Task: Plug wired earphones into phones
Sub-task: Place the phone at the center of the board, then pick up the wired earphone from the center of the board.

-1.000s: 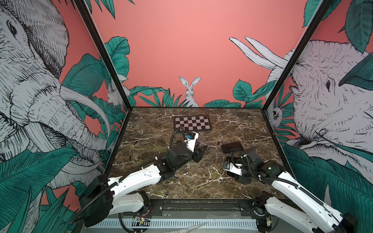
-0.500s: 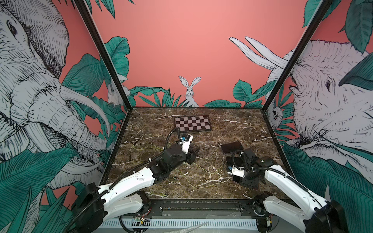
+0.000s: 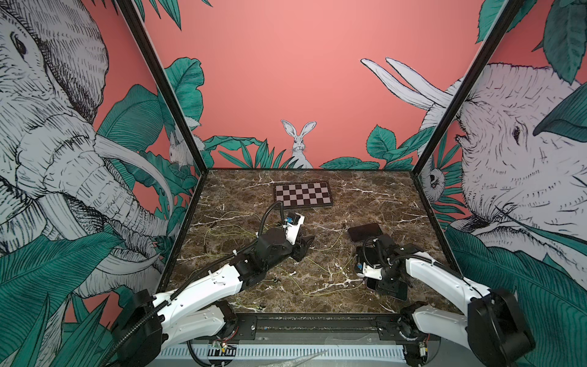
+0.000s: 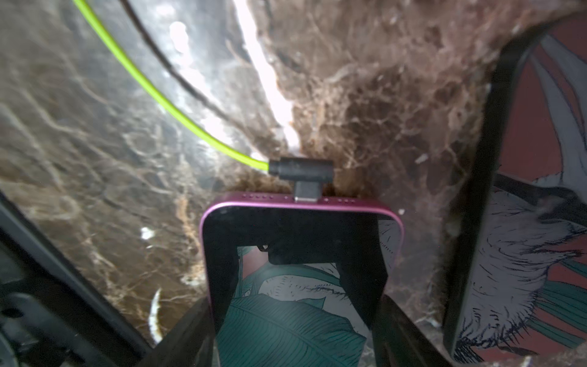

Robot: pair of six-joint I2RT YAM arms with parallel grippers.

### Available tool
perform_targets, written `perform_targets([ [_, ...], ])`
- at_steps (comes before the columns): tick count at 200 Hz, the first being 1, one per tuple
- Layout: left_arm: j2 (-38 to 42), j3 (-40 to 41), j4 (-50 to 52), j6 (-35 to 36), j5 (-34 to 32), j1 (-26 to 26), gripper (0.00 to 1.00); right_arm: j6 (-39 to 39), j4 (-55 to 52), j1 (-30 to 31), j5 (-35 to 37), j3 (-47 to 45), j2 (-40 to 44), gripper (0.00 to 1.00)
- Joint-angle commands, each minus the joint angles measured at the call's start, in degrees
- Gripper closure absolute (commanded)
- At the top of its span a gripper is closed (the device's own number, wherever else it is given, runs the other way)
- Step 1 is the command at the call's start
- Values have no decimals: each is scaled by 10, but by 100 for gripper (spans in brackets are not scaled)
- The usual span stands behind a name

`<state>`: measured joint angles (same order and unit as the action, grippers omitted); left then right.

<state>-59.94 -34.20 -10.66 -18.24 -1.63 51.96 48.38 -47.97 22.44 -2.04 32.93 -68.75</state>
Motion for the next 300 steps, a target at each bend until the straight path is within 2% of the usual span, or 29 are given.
perform_targets([
  [1, 3, 2, 2, -3, 21, -2, 50, 16, -1, -3, 4, 23, -20, 34],
  [45, -1, -25, 52, 26, 18, -2, 50, 15, -4, -2, -23, 28, -26, 17],
  [58, -5, -32, 59, 27, 13, -2, 52, 7, -1, -2, -24, 29, -15, 10],
  [67, -11, -39, 68, 26, 9, -3, 53, -2, -5, -2, -28, 31, -1, 2],
  [90, -32, -70, 105, 22, 2, -2, 55, -12, -29, -2, -41, 48, 39, 1],
  [126, -89, -114, 118, -1, 14, 0, 56, -104, 10, -3, -43, 74, 138, 2],
  [141, -124, -140, 125, -10, 25, 11, 57, -171, 54, -2, -36, 83, 194, 2],
  [157, -172, -181, 147, 11, 14, 43, 57, -256, 109, -1, -17, 100, 246, 1],
  [176, -241, -242, 194, 17, 0, 76, 57, -412, 151, -2, 79, 117, 276, 1],
  [186, -271, -261, 203, -18, 11, 76, 58, -467, 126, -3, 113, 133, 277, 1],
  [200, -302, -275, 196, -53, 14, 82, 61, -517, 58, -3, 112, 167, 260, 1],
  [216, -336, -309, 208, -52, -9, 105, 61, -588, -33, 0, 129, 200, 227, 1],
  [224, -356, -333, 227, -51, -22, 115, 61, -635, -47, 10, 168, 199, 225, 1],
  [230, -373, -349, 237, -56, -24, 118, 62, -671, -52, 9, 161, 189, 231, 1],
  [244, -405, -377, 251, -83, -10, 120, 66, -673, -35, 8, 128, 184, 245, 1],
  [260, -429, -398, 256, -107, -2, 121, 67, -705, -30, 7, 175, 213, 232, 1],
  [275, -444, -416, 265, -105, -1, 122, 67, -739, -53, -1, 183, 242, 190, 1],
  [300, -474, -442, 286, -100, 17, 122, 68, -792, -106, -11, 101, 282, 135, 1],
])
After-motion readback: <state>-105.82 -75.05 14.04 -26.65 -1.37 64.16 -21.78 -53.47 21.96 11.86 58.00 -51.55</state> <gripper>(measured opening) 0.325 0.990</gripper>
